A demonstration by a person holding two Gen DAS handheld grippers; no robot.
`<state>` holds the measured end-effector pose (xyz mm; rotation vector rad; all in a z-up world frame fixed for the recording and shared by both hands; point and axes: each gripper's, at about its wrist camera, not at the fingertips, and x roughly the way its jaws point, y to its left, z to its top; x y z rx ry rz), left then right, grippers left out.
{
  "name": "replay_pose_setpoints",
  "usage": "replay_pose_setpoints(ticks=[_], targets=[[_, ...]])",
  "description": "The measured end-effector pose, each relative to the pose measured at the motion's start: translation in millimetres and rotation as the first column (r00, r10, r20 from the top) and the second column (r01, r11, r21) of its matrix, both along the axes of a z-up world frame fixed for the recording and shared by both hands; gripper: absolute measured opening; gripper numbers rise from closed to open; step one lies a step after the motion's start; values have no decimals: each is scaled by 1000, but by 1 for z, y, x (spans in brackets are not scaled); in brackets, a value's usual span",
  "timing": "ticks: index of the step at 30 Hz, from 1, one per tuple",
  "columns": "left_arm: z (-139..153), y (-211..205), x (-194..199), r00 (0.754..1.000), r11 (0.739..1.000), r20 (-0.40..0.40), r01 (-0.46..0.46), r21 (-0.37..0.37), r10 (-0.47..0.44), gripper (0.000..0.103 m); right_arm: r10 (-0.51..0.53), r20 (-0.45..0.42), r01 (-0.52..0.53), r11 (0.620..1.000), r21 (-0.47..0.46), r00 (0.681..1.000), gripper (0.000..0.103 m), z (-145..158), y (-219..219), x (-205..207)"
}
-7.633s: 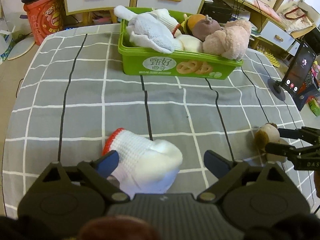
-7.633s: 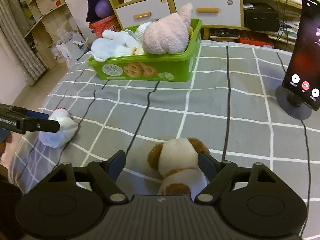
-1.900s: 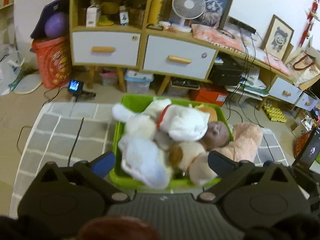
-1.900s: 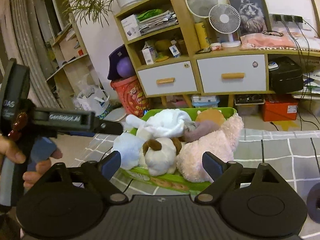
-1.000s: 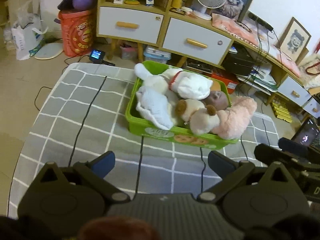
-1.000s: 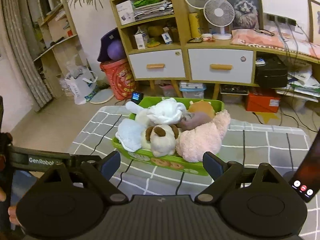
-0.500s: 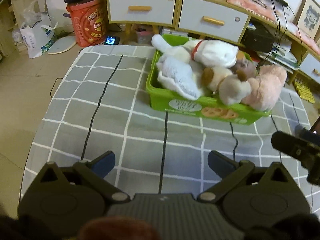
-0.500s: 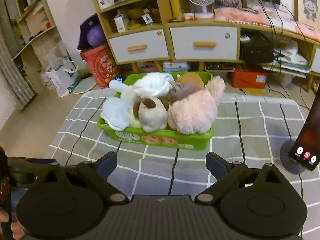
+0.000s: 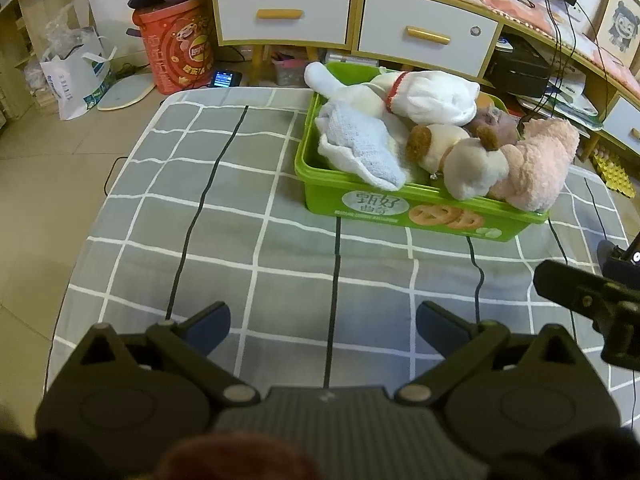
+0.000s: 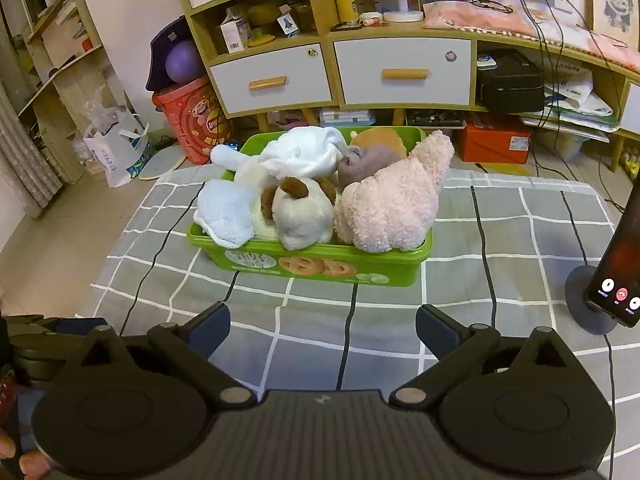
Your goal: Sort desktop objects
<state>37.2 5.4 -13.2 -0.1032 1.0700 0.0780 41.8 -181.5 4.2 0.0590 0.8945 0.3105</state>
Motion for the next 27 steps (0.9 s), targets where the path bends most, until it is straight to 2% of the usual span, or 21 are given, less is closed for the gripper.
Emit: replay_pose_setpoints(ticks=[10, 27], targets=[[3, -3, 0, 1000, 1000, 20, -3, 22, 3, 102, 0, 5, 0, 1000, -3, 1000, 100, 3, -1, -1], [7, -6, -1, 999, 1000, 31, 3, 17, -4, 102, -4, 2, 4, 1000, -11, 1000, 100, 3, -3, -1]])
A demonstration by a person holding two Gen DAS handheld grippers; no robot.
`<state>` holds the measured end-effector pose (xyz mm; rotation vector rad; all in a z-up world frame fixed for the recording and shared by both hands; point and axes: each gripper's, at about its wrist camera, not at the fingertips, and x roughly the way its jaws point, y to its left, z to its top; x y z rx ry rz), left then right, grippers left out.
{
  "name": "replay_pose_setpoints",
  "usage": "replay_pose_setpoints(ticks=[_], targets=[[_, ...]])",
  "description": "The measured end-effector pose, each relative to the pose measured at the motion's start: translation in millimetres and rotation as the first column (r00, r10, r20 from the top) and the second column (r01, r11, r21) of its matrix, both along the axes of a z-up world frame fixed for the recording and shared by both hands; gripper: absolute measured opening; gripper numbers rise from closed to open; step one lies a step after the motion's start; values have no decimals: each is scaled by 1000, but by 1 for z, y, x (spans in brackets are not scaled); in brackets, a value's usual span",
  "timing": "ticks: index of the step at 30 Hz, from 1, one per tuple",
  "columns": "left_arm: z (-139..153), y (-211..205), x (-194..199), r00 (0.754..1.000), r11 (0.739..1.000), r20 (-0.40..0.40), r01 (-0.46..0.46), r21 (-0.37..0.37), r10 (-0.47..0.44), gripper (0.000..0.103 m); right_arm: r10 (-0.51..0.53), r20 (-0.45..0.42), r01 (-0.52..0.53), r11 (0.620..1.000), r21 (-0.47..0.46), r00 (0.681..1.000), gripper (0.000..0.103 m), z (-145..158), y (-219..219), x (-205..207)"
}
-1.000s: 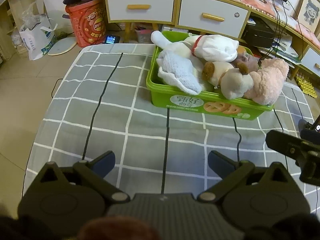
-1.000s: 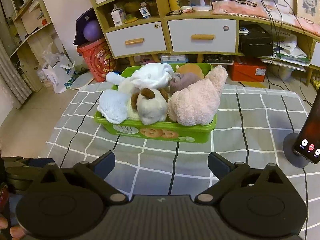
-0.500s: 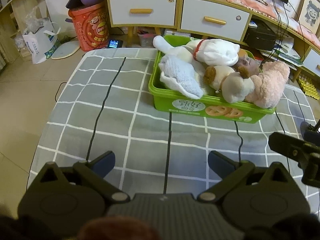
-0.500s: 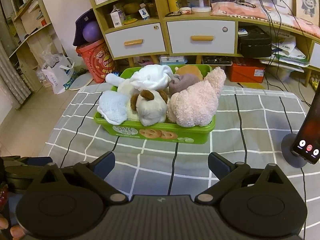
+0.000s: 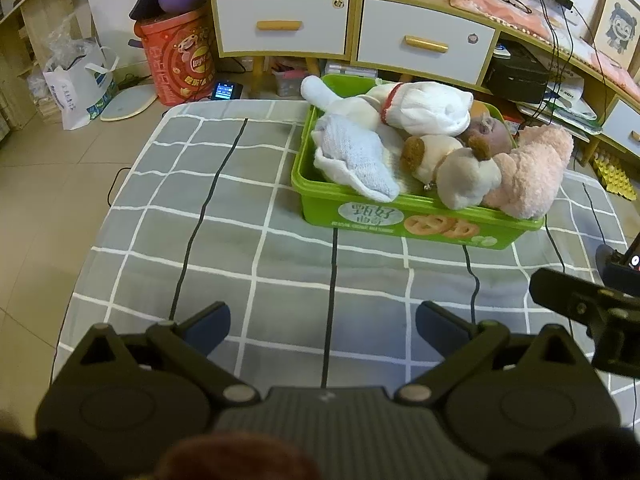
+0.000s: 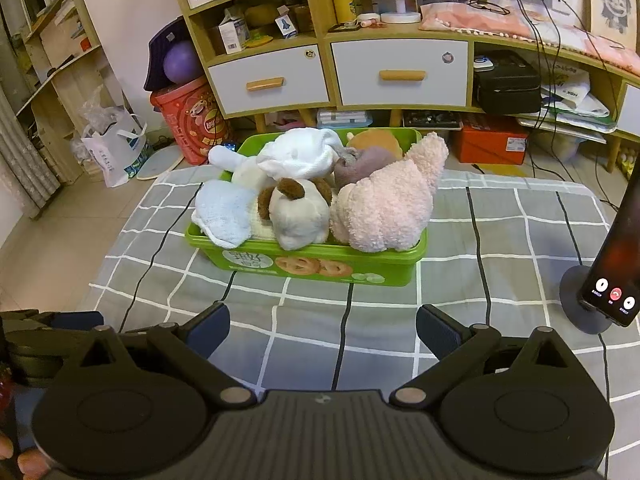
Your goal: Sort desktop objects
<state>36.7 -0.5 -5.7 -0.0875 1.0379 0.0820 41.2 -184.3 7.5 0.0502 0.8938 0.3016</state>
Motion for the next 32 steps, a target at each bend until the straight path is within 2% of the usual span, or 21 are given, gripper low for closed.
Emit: replay_pose_setpoints(ticks=[13, 32], targets=[[-1, -7, 0, 1000, 1000, -6, 29, 4, -29, 103, -8, 4, 8, 1000, 1, 1000, 100, -1, -3, 3], [0, -7, -1, 1000, 1000, 6, 16, 5, -16, 102, -21, -6, 21, 1000, -11, 1000, 101, -1, -6, 1]])
